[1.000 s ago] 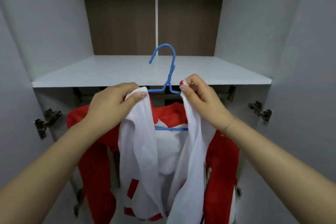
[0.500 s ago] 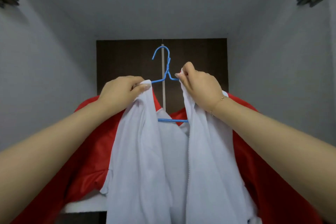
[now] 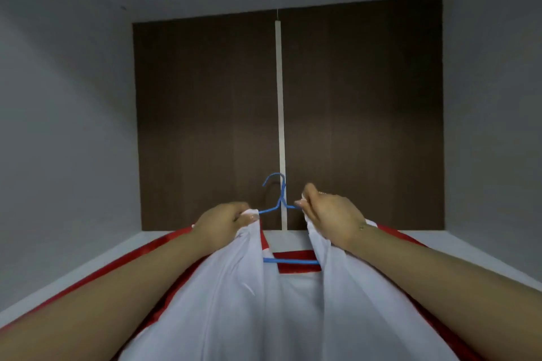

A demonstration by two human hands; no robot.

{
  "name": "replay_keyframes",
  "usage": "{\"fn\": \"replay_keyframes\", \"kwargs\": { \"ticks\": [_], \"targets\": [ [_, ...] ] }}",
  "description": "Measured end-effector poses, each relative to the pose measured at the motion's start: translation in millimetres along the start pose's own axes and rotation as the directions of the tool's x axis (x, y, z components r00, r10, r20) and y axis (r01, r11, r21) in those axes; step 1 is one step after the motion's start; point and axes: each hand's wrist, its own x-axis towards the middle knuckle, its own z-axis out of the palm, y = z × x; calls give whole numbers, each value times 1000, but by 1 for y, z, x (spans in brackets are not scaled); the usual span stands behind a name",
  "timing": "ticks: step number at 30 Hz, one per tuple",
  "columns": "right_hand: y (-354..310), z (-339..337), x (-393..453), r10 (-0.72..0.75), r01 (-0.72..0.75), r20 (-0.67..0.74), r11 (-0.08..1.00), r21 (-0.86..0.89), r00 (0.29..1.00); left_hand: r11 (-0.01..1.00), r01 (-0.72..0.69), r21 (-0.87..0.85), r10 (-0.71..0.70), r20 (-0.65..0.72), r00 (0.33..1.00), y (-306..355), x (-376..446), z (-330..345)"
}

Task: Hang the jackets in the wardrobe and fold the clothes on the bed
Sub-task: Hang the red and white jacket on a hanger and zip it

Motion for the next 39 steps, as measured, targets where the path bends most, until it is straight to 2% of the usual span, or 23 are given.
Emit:
{"fn": "replay_keyframes", "kwargs": {
  "ticks": [2,4,6,9,11,15,18,23,27,30,36,39],
  "targets": [
    [-10,24,-7,-91,96,142,995,-28,986,999,-35,-39,39,123,992,-4,-3,31],
    [-21,36,-10,-111,120,248,993,-21,962,999,-37,-34,42,179,983,-2,-3,43],
    [-27,36,-10,-100,114,286,993,-34,953,987,-8,162,-19,164,986,-3,-5,42],
    [-29,22,-12,-85,128,398,988,-82,913,825,-39,564,-14,90,996,-5,-13,30],
    [-33,4,-15,-46,131,489,981,-142,871,773,-53,632,8,73,997,3,-20,18],
    [-57,-49,-25,54,96,563,967,-234,825,842,-23,539,48,-32,998,36,-43,-21],
    [-81,-93,-49,37,86,497,971,-223,867,863,-67,500,129,-91,988,60,-79,-45],
    [-126,-164,-122,86,-41,364,991,-131,927,956,-100,275,138,-123,983,101,-170,-73],
    [-167,-203,-210,141,-124,277,989,-76,951,982,-149,117,163,-132,978,132,-258,-79],
    [-201,-213,-269,185,-188,185,982,2,965,986,-161,34,164,-123,979,149,-318,-75],
    [-251,-198,-370,280,-305,139,925,226,950,991,-117,-58,110,-123,986,164,-418,-40],
    [-265,-182,-407,374,-387,110,848,363,921,935,-69,-348,20,-142,990,173,-454,-16]
  ]
}}
